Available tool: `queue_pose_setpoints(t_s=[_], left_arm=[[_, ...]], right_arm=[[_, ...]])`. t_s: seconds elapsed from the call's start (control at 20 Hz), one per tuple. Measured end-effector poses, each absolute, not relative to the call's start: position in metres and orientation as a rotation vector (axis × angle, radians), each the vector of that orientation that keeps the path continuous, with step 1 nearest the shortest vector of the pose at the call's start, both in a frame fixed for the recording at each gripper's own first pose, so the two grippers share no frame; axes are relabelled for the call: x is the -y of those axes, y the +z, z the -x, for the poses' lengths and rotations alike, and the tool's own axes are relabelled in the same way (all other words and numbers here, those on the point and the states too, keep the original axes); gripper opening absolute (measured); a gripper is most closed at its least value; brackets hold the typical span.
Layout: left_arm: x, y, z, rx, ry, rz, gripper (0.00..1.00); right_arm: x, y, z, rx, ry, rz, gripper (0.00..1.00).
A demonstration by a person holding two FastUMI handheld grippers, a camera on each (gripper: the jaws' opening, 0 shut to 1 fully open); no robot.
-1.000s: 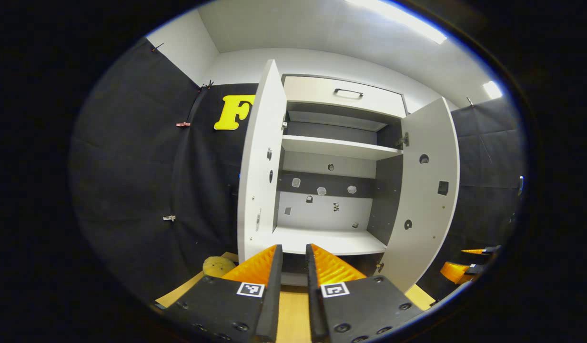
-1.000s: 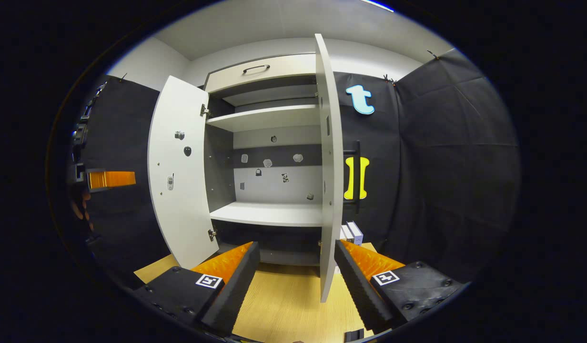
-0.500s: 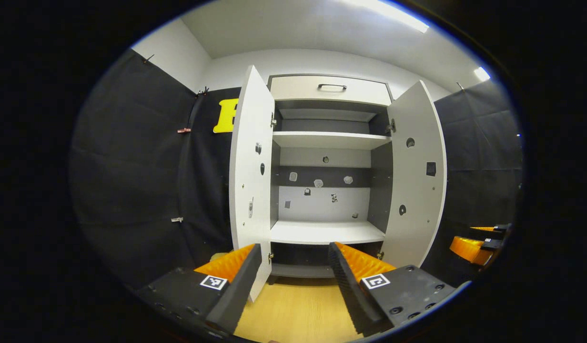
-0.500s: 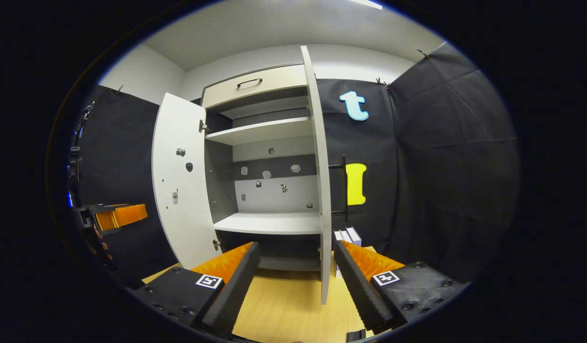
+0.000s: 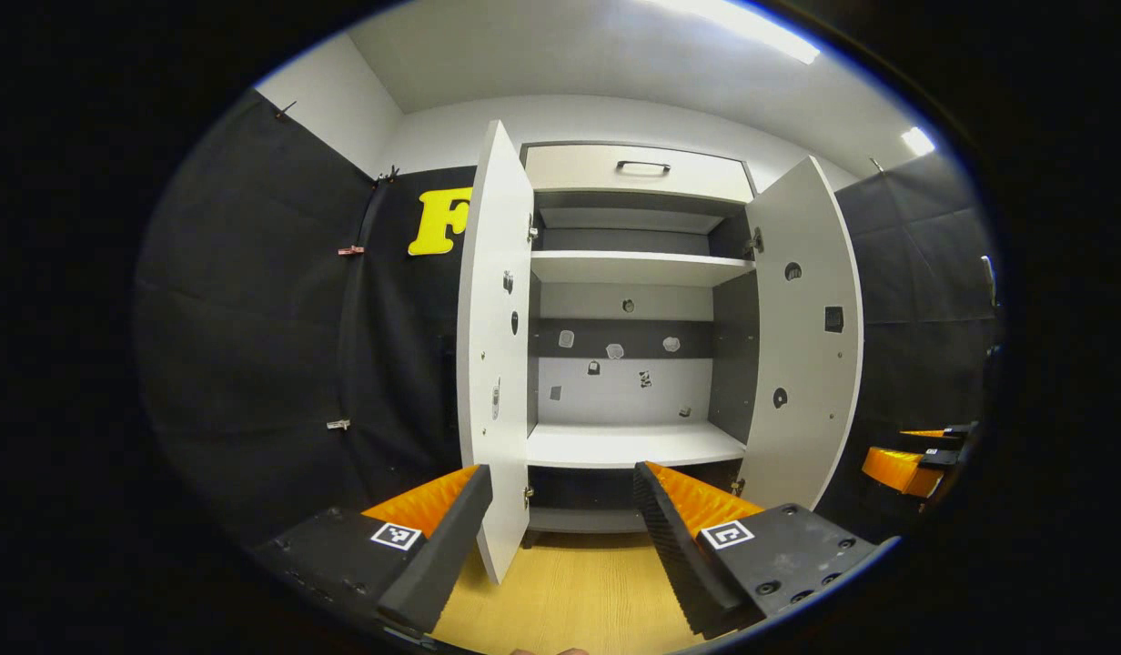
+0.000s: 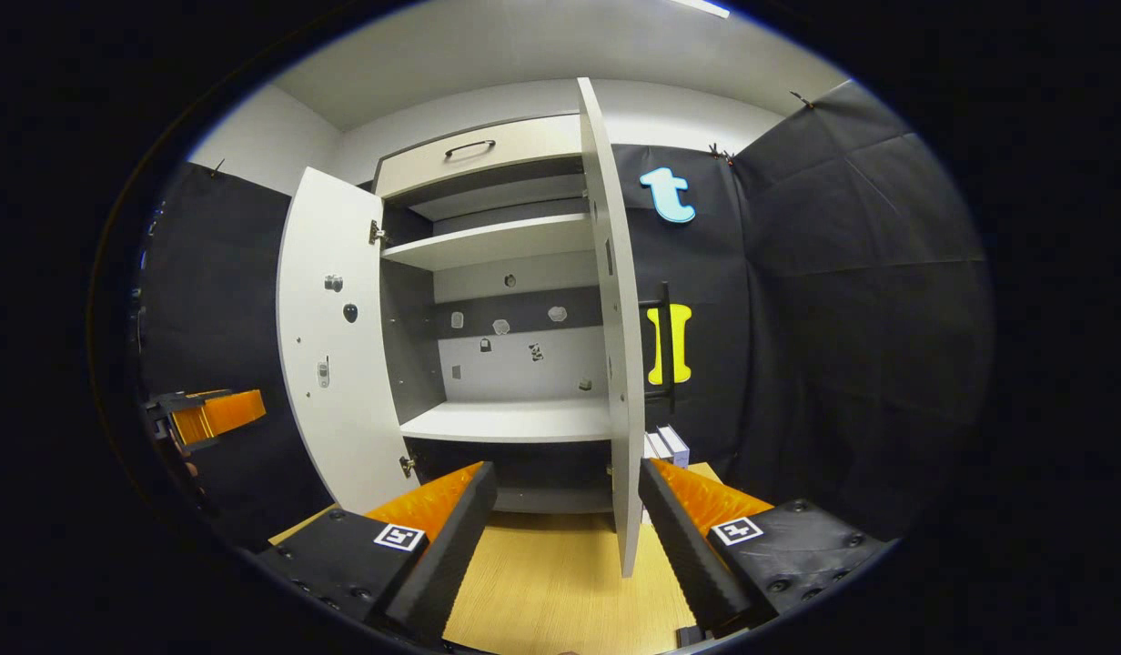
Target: Open the right door of the double-door shoe cabinet with the right hand, and open the left door with the left hand.
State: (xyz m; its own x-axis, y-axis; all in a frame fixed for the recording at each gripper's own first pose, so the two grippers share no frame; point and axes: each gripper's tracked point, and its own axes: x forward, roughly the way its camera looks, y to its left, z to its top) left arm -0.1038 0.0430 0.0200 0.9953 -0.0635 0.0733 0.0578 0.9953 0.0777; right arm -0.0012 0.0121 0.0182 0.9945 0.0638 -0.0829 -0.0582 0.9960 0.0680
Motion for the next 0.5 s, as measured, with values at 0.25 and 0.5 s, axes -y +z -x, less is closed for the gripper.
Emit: queue_pose_setpoints(t_s=[0.25,0.5], left_arm=[[-0.048,0.017,0.098,0.101,-0.083,-0.131,0.95],[-0.048,0.004,0.088,0.093,-0.118,-0.111,0.96]], right_arm=[[-0.014,0.011,-0.004,-0.096,0.021,-0.069,0.99],[-0.023,0.011,-0.01,-0.084,0.001,-0.048,0.98]])
